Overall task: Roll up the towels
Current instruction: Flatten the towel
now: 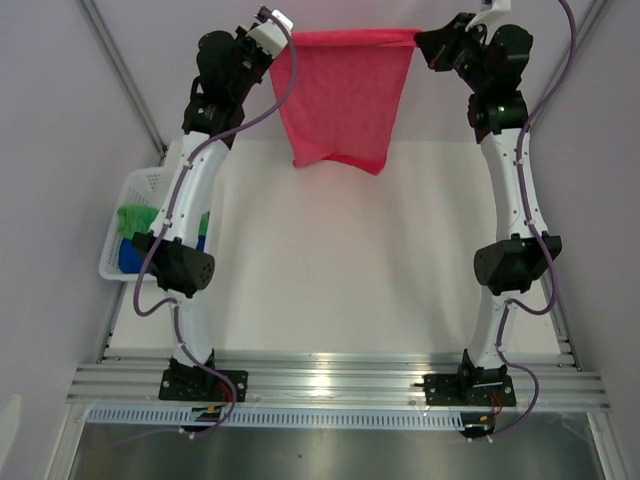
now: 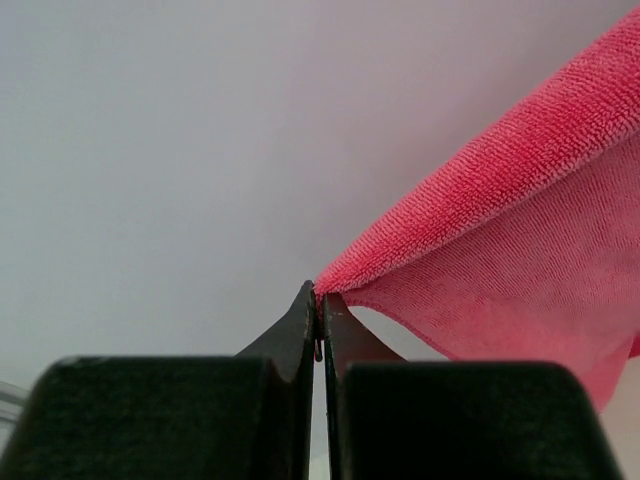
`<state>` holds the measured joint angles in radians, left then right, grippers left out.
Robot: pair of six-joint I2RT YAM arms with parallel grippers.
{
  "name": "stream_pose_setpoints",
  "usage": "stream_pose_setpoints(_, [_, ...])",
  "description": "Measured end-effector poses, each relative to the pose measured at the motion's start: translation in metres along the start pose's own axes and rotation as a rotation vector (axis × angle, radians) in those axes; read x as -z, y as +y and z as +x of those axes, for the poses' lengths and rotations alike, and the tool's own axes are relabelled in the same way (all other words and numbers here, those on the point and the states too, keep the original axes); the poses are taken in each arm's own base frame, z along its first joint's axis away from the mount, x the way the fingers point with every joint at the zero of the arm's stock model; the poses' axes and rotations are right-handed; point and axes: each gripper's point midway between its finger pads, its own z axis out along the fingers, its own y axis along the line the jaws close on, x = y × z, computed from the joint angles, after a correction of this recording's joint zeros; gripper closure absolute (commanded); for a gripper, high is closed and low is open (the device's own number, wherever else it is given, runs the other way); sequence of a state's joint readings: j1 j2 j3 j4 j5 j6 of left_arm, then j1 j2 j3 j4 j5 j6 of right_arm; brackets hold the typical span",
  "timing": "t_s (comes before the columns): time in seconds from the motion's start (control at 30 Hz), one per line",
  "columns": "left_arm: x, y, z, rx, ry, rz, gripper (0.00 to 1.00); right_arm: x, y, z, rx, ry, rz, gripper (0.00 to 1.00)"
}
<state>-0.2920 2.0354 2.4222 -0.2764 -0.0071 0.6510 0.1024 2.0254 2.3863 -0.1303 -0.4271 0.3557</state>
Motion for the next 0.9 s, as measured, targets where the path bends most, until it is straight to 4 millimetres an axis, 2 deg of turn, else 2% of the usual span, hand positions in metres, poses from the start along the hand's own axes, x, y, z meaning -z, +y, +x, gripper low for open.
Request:
stream_pose_setpoints(0.1, [0.014,0.009,-0.008,0.02,-0.002,0.006,0.99,0.0,0.012,-0.015,0.009,-0.015,-0.016,1.0])
stream_pose_setpoints(0.37, [0.058,0.041,-0.065,0.055,-0.1,-0.015,0.99,0.02,0.043,-0.045,0.025,-0.048,-0.044,1.0])
stream_pose_setpoints(0.5, [0.073,0.05,-0.082,0.064,-0.135,-0.018,0.99,0.031,0.058,-0.064,0.043,-0.078,-0.06,1.0])
stream_pose_setpoints(0.63, [0.075,0.052,-0.088,0.07,-0.151,-0.02,0.99,0.037,0.066,-0.077,0.059,-0.111,-0.073,1.0])
stream_pose_setpoints(0.7, [0.074,0.052,-0.087,0.069,-0.15,-0.019,0.99,0.036,0.065,-0.076,0.056,-0.11,-0.073,1.0])
stream_pose_setpoints(0.8, [0.067,0.05,-0.082,0.069,-0.143,-0.023,0.99,0.028,0.061,-0.074,0.053,-0.123,-0.077,1.0])
stream_pose_setpoints(0.9, [0.054,0.047,-0.075,0.067,-0.136,-0.034,0.99,0.012,0.048,-0.066,0.043,-0.139,-0.071,1.0])
